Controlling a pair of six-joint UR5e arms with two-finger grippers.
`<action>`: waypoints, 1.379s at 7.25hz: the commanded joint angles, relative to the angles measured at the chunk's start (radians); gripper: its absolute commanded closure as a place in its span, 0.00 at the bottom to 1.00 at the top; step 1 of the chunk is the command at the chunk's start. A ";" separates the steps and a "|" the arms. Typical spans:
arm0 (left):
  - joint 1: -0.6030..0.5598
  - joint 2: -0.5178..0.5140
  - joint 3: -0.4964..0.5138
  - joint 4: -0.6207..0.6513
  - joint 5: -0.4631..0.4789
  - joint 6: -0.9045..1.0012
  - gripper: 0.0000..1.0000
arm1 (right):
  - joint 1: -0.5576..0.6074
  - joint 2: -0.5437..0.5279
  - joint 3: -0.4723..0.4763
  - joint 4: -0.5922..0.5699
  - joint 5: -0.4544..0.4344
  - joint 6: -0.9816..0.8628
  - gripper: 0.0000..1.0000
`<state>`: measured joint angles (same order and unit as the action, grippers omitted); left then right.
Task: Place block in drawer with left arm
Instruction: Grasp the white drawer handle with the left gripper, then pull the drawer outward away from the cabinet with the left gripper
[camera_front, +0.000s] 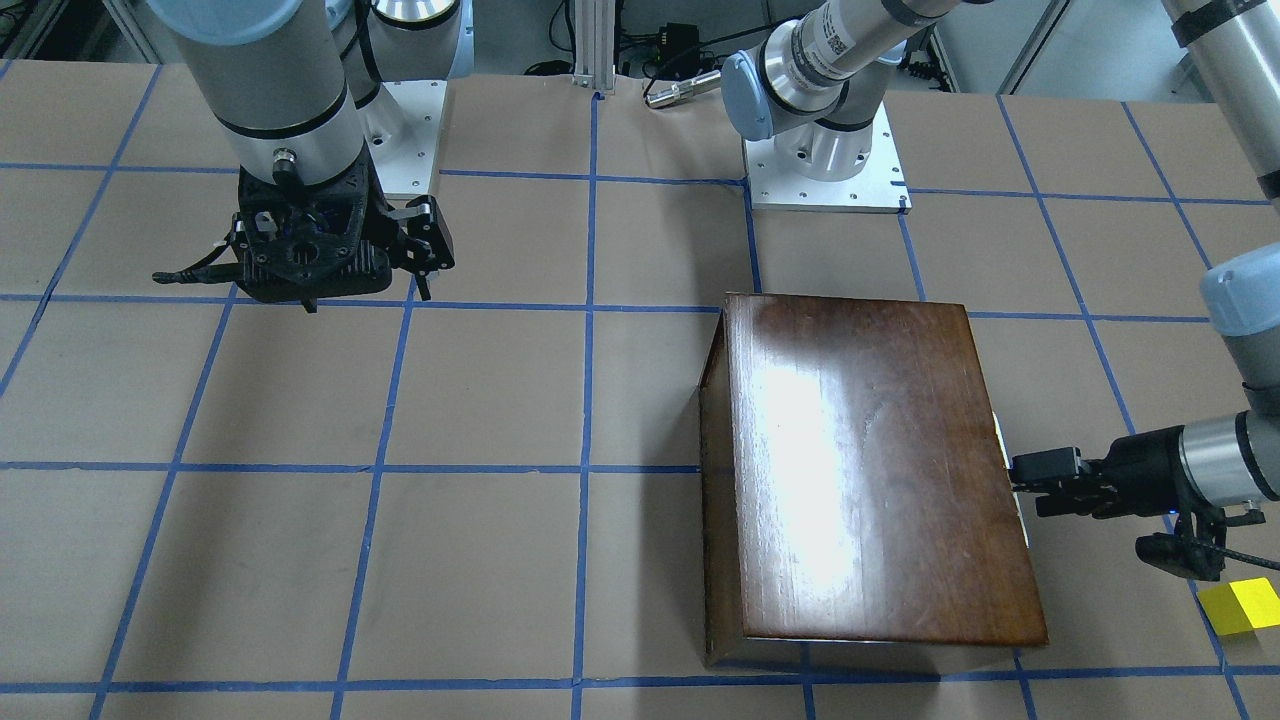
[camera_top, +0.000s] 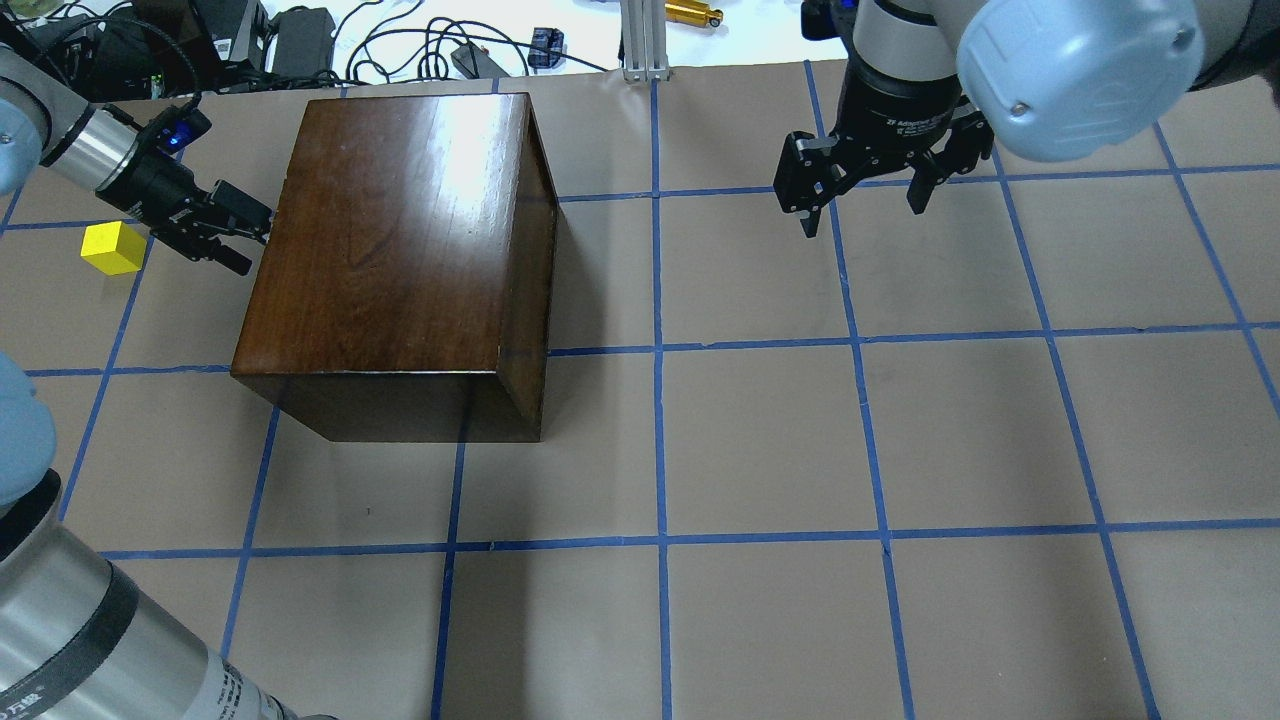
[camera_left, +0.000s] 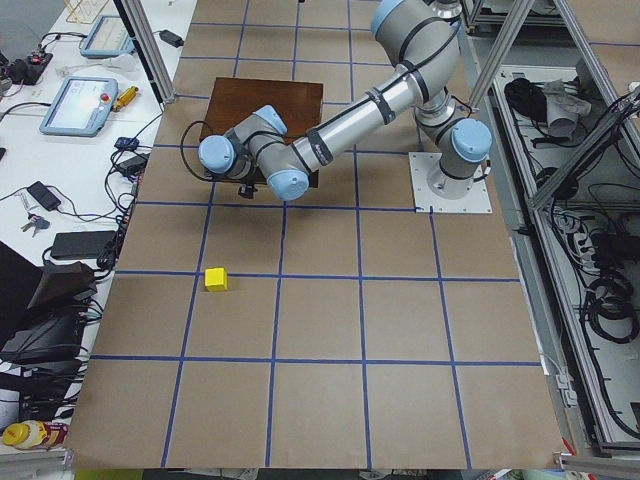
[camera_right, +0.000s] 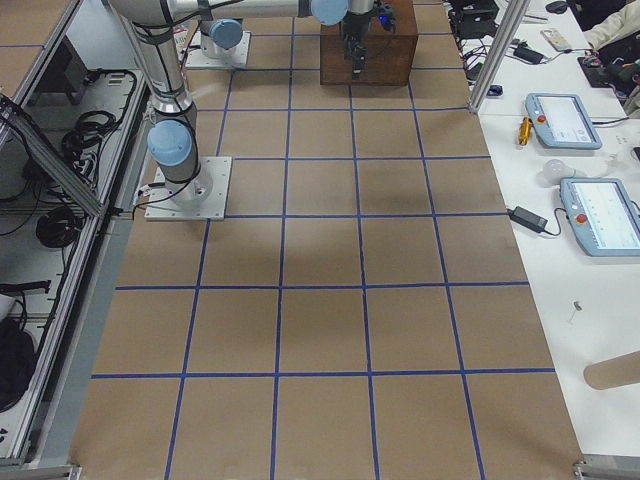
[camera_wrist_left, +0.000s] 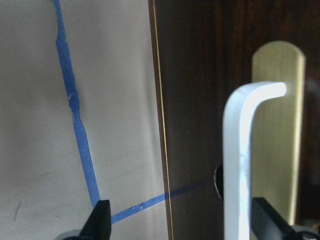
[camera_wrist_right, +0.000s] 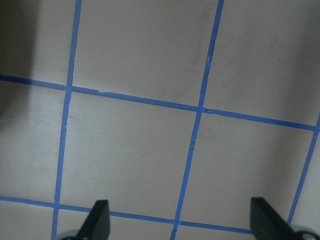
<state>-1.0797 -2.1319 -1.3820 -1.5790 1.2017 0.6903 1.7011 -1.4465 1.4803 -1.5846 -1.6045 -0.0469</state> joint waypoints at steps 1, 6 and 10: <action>0.004 -0.008 -0.002 0.000 0.006 0.000 0.00 | 0.000 0.000 0.000 0.000 0.000 0.001 0.00; 0.078 -0.005 0.011 0.002 0.094 0.005 0.00 | 0.000 0.000 0.000 0.000 0.000 0.001 0.00; 0.179 -0.003 0.014 0.007 0.133 0.011 0.00 | 0.000 0.000 0.000 0.000 0.000 0.001 0.00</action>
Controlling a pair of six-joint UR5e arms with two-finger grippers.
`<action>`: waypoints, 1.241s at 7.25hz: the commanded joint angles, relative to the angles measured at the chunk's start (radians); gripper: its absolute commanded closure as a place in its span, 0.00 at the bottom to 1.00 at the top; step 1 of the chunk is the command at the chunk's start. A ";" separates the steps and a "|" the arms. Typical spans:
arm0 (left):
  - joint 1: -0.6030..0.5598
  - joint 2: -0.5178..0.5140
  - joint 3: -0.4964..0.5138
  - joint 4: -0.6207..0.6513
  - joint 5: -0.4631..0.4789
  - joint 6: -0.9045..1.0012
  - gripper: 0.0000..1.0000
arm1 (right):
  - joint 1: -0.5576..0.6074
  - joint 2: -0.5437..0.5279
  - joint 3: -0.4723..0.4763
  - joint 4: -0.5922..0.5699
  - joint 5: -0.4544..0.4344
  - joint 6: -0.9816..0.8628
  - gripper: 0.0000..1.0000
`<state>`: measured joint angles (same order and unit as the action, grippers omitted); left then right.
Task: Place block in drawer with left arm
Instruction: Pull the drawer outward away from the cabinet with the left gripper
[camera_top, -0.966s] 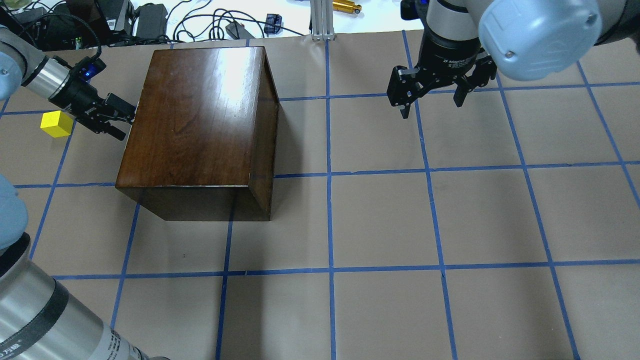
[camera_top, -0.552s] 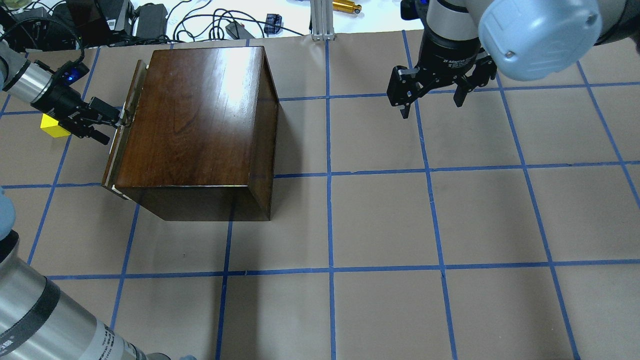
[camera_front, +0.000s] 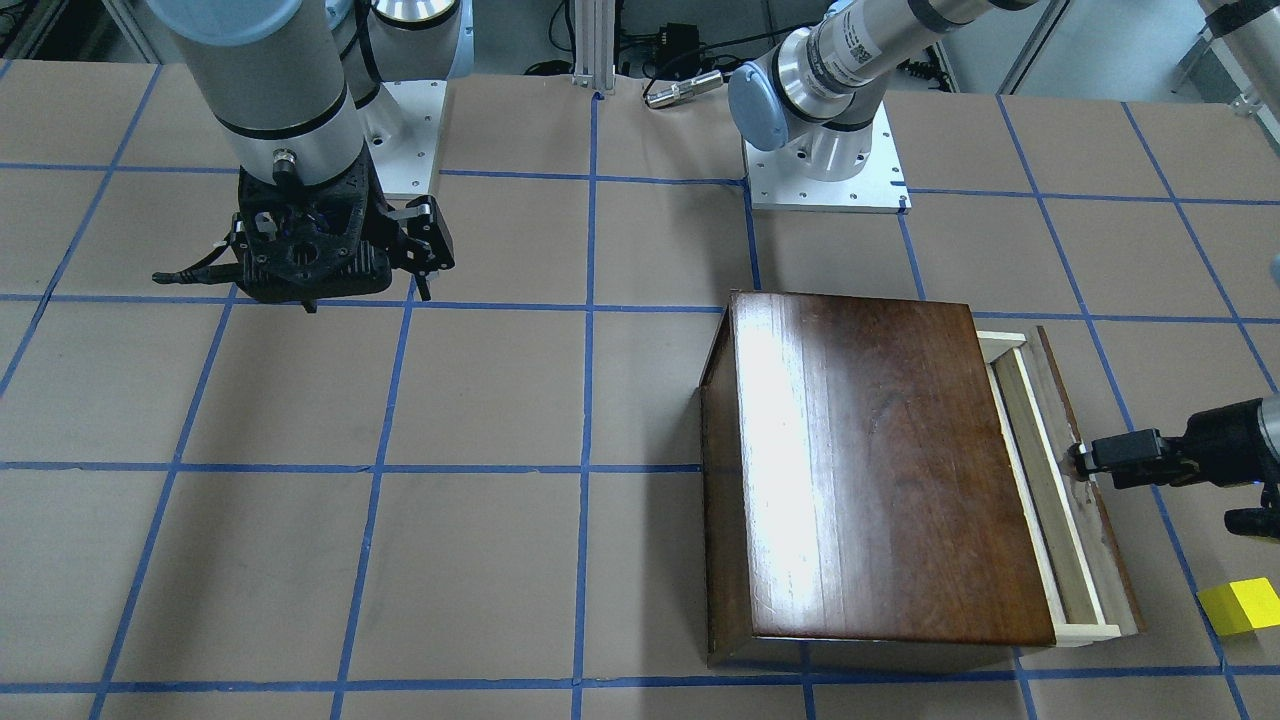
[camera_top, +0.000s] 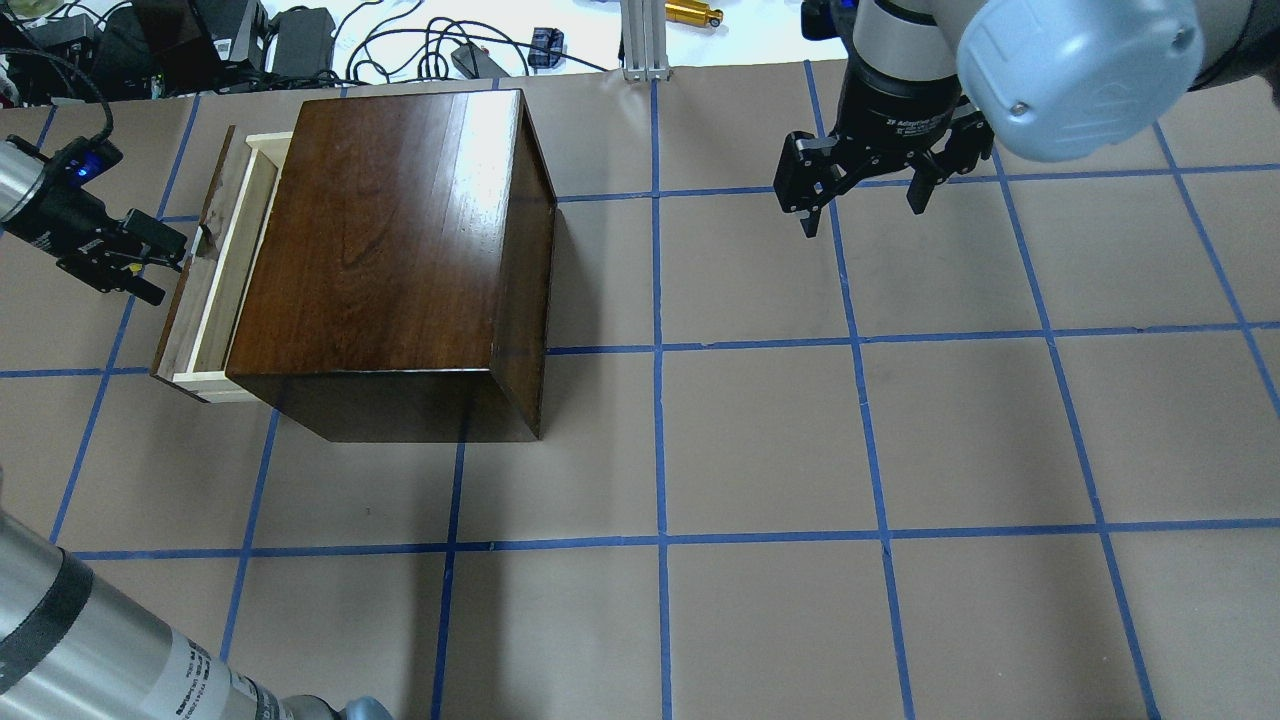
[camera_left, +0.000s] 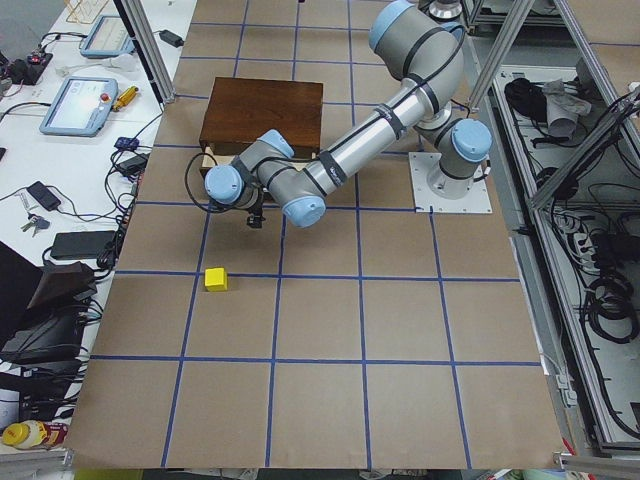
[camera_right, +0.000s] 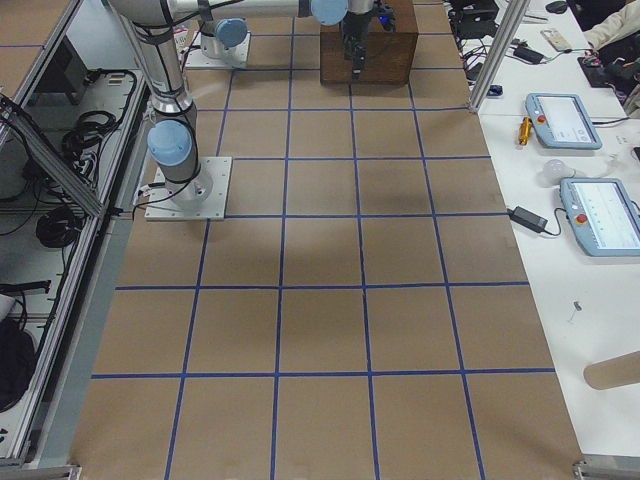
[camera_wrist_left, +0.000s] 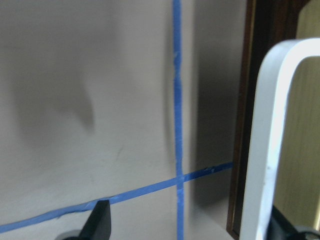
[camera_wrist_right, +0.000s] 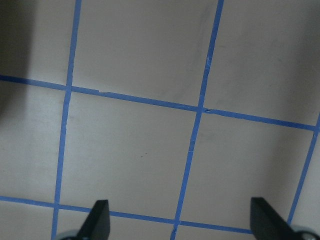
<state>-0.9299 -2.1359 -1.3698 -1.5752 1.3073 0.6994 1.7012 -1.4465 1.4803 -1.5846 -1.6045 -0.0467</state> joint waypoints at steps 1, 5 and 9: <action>0.055 0.002 0.002 0.006 0.041 0.003 0.00 | 0.000 0.000 0.000 0.000 0.000 -0.001 0.00; 0.109 0.019 0.002 0.006 0.041 0.005 0.00 | 0.000 0.000 0.000 0.000 0.000 0.001 0.00; 0.109 0.082 0.027 0.003 0.046 0.005 0.00 | 0.000 0.000 0.000 0.000 0.000 -0.001 0.00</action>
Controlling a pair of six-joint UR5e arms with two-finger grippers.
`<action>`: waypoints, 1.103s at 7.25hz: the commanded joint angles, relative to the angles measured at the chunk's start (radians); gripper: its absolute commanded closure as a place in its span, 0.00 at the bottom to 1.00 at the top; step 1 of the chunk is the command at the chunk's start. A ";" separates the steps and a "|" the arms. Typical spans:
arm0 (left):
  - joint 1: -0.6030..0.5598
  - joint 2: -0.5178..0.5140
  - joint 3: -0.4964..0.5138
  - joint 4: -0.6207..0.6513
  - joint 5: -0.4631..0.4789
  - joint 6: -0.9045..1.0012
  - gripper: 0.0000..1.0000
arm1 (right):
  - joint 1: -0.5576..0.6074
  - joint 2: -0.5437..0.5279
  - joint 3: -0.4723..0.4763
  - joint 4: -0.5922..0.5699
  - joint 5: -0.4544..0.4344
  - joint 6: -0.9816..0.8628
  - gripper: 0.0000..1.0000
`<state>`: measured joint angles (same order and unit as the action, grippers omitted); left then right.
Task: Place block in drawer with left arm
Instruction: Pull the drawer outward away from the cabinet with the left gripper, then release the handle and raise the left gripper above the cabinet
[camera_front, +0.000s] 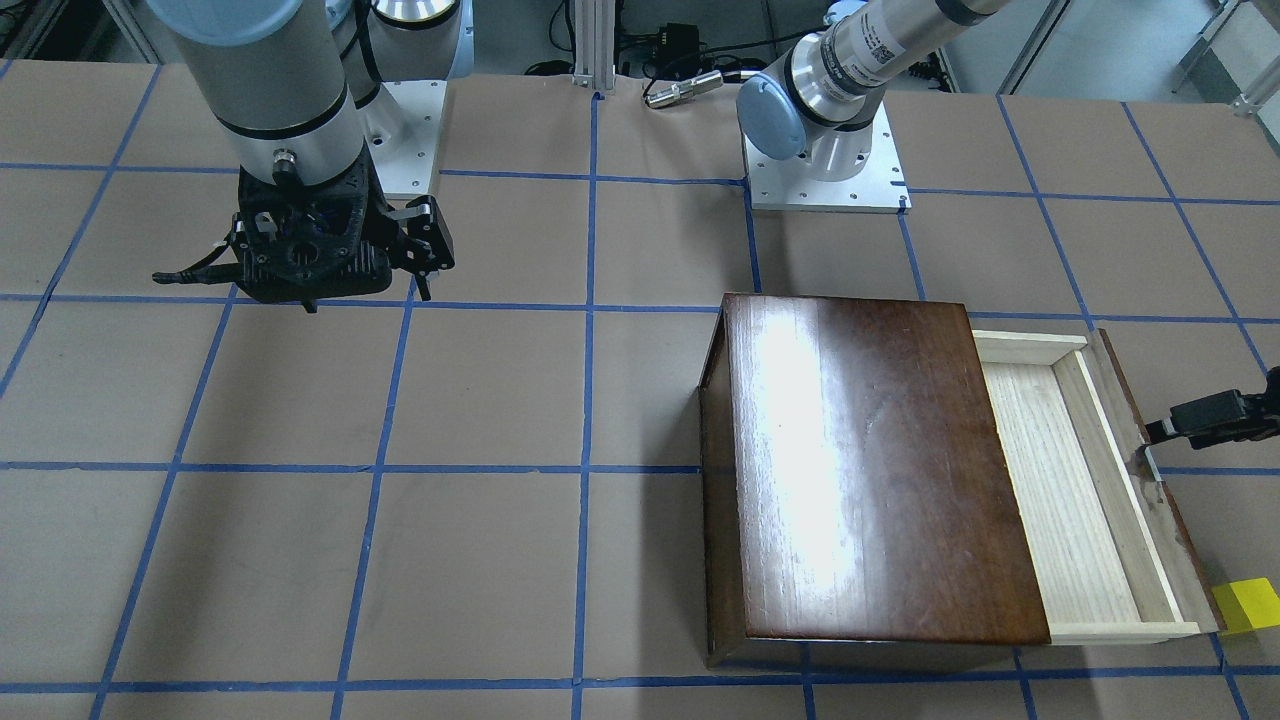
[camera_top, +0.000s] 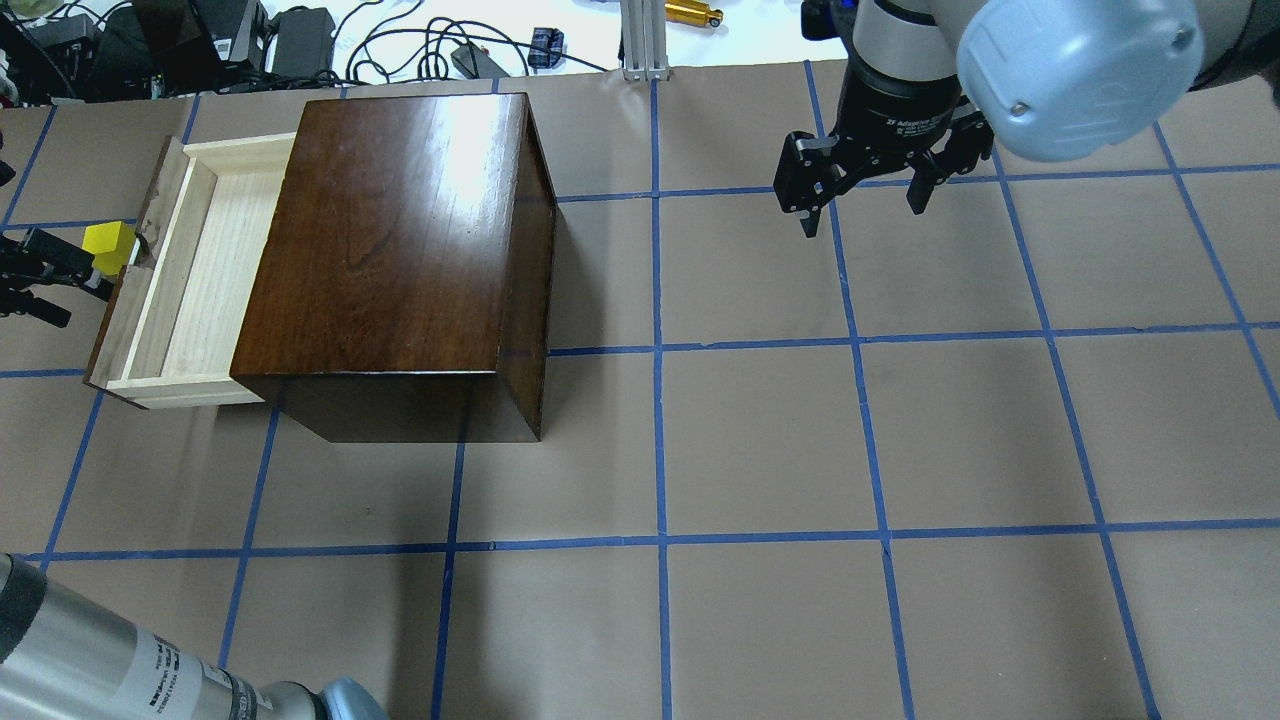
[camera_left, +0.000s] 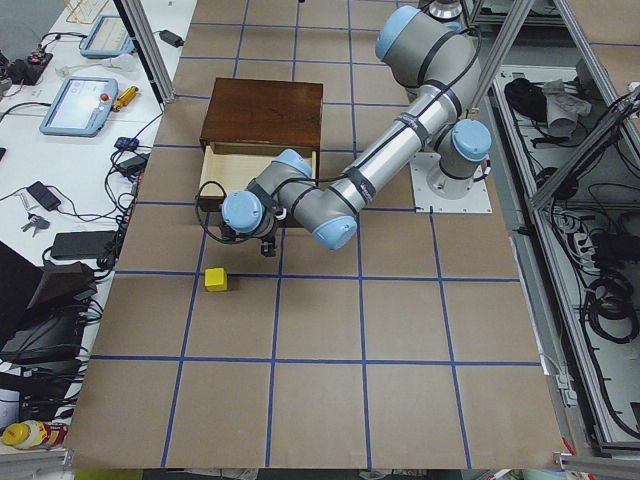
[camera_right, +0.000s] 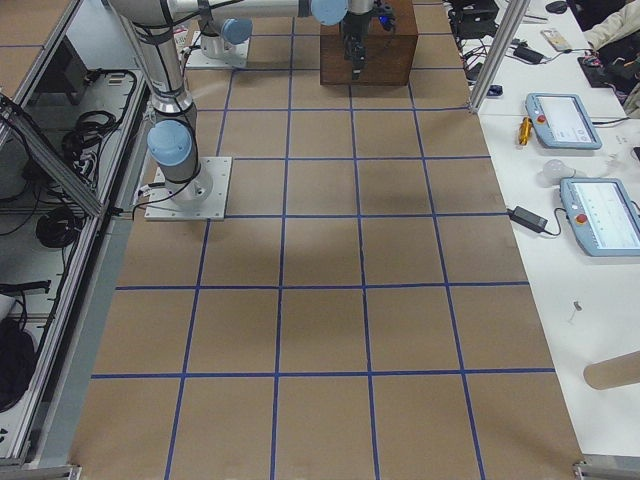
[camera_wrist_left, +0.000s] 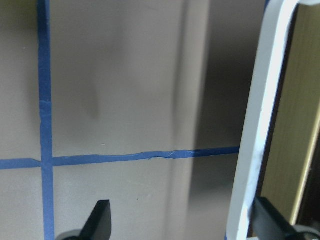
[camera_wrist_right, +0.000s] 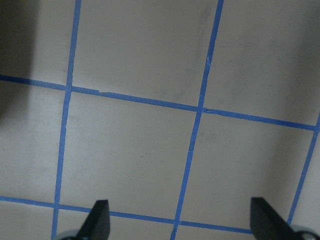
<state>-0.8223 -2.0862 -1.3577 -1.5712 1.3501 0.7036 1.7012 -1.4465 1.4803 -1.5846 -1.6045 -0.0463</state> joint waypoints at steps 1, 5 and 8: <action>0.000 0.075 0.023 -0.013 0.032 0.002 0.00 | 0.000 0.000 0.000 0.000 0.000 -0.001 0.00; 0.000 0.338 0.000 -0.230 0.110 0.011 0.00 | 0.000 0.000 0.000 0.000 0.000 -0.001 0.00; -0.082 0.477 -0.084 -0.237 0.116 -0.086 0.00 | 0.000 0.000 0.000 0.000 0.000 0.000 0.00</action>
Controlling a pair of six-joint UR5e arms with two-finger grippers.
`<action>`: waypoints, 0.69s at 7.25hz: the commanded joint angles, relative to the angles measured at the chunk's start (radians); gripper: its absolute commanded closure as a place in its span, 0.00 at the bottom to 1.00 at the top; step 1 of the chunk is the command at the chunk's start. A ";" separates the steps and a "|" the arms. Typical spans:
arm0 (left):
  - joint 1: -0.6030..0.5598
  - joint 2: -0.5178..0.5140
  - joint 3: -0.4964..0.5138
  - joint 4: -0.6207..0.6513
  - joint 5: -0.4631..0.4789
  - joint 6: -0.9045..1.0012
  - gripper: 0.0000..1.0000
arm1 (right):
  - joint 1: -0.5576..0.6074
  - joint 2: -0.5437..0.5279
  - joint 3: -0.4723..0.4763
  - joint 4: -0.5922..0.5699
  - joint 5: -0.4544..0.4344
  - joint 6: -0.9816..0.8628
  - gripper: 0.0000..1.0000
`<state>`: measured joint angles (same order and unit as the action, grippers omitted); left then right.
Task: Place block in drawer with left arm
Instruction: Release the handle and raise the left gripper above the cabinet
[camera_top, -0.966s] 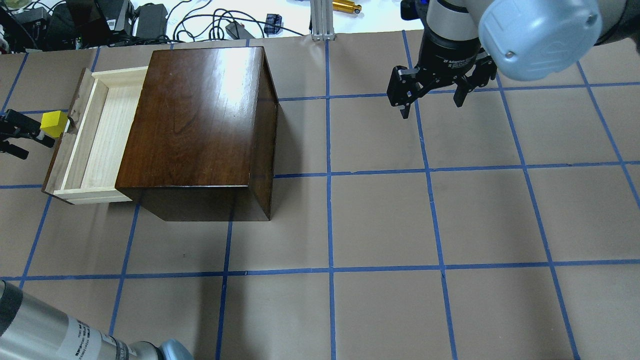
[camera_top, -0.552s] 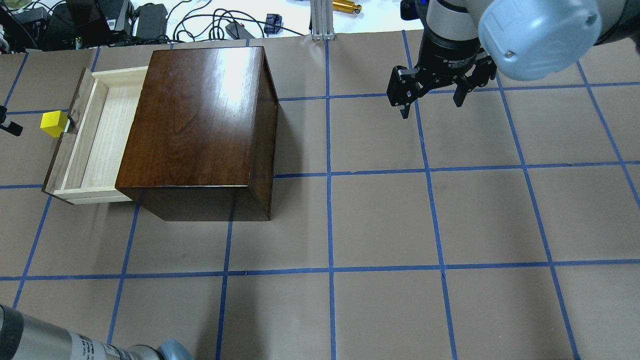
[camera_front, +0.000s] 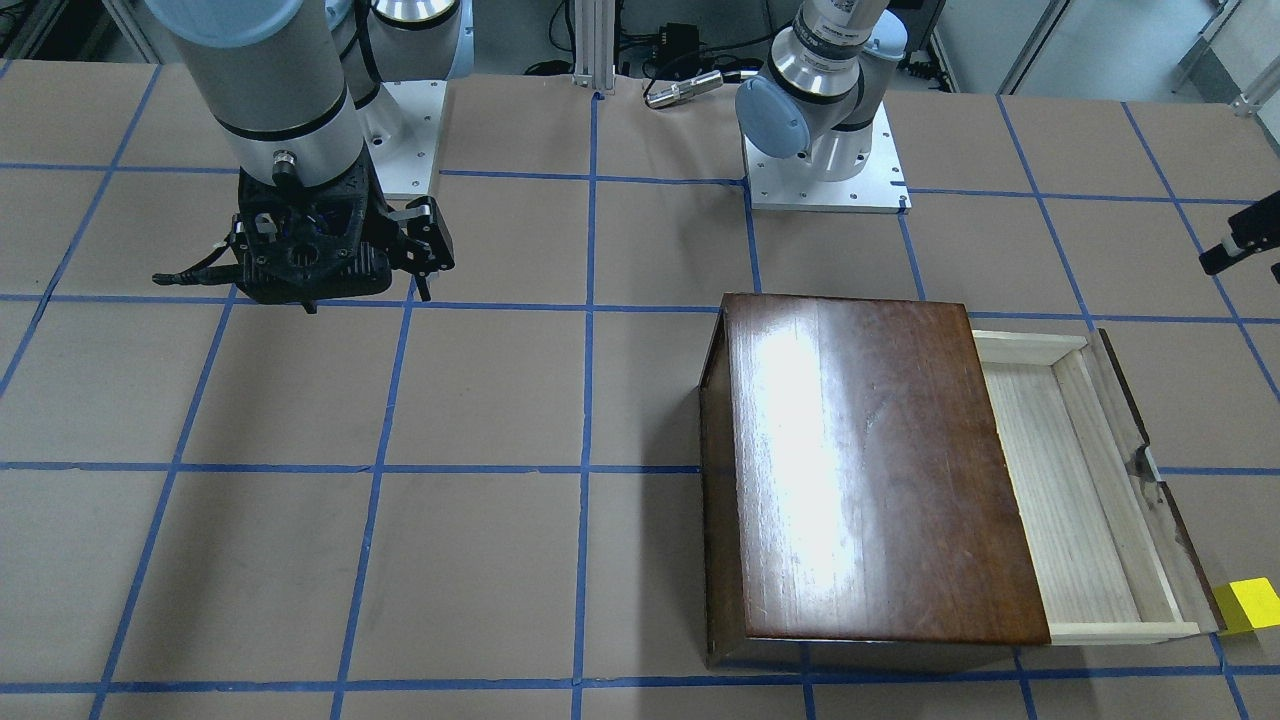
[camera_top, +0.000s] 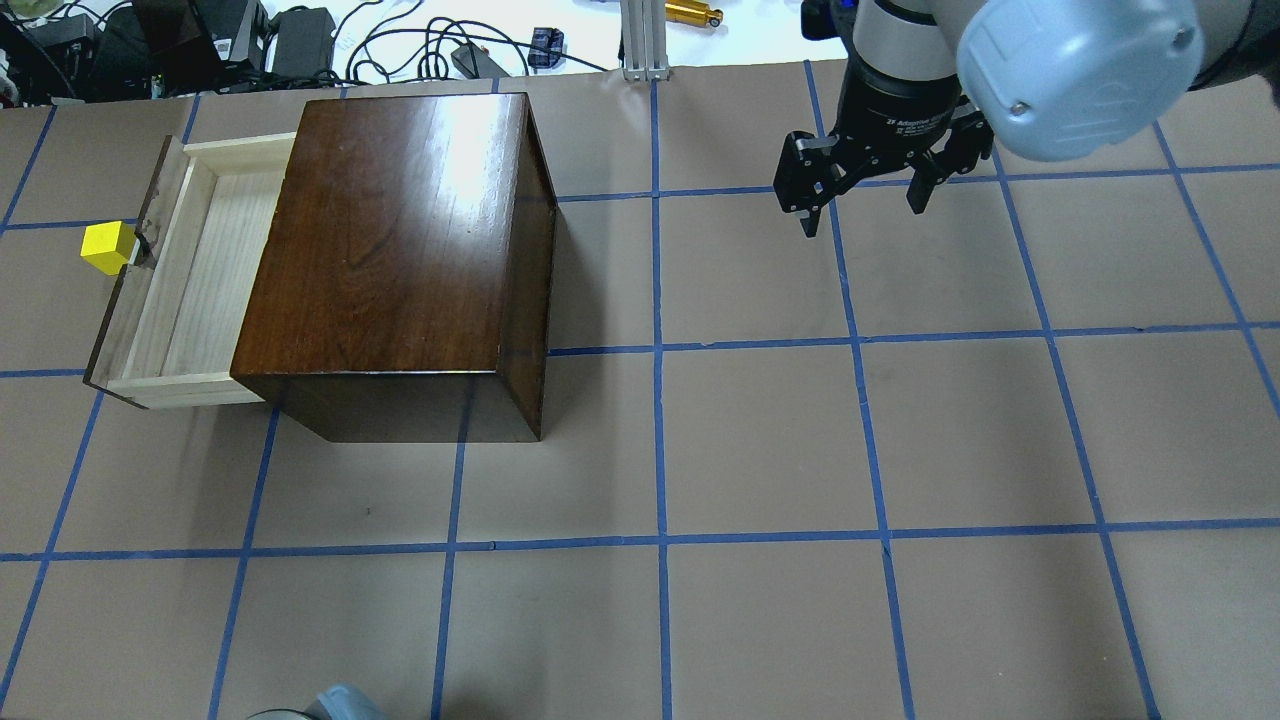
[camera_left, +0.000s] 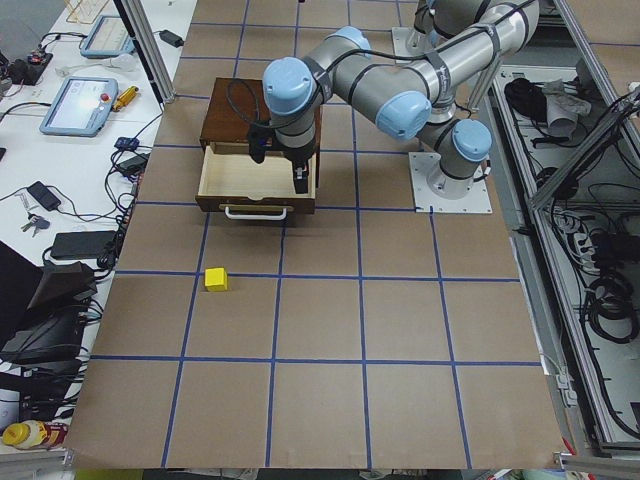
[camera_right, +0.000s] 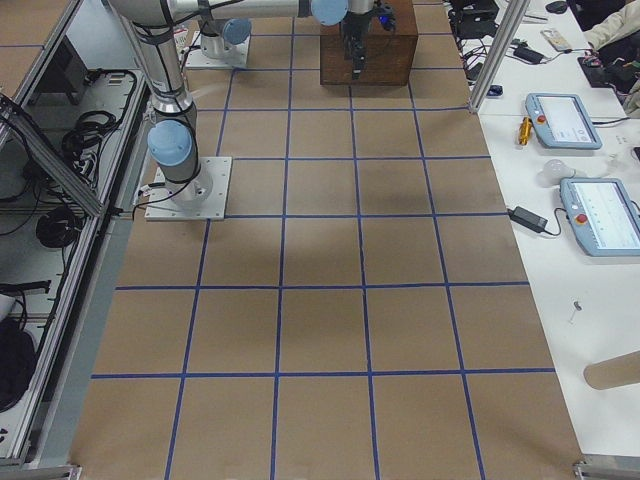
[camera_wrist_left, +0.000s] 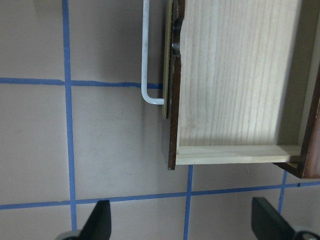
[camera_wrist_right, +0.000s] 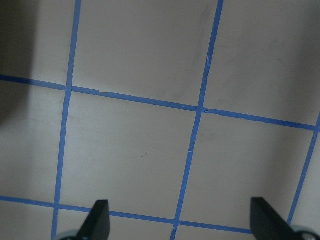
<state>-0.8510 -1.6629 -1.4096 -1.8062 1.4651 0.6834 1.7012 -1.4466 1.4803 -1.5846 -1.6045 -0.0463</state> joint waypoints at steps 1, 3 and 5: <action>-0.174 0.075 -0.032 0.008 0.018 -0.178 0.00 | 0.000 0.000 0.000 0.000 0.000 -0.001 0.00; -0.403 0.077 -0.032 0.039 0.099 -0.402 0.00 | 0.000 0.000 0.000 0.000 0.001 0.000 0.00; -0.576 0.055 -0.038 0.132 0.121 -0.571 0.00 | 0.000 0.000 0.000 0.000 0.000 -0.001 0.00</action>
<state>-1.3211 -1.5949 -1.4441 -1.7326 1.5687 0.2184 1.7012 -1.4465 1.4803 -1.5846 -1.6042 -0.0471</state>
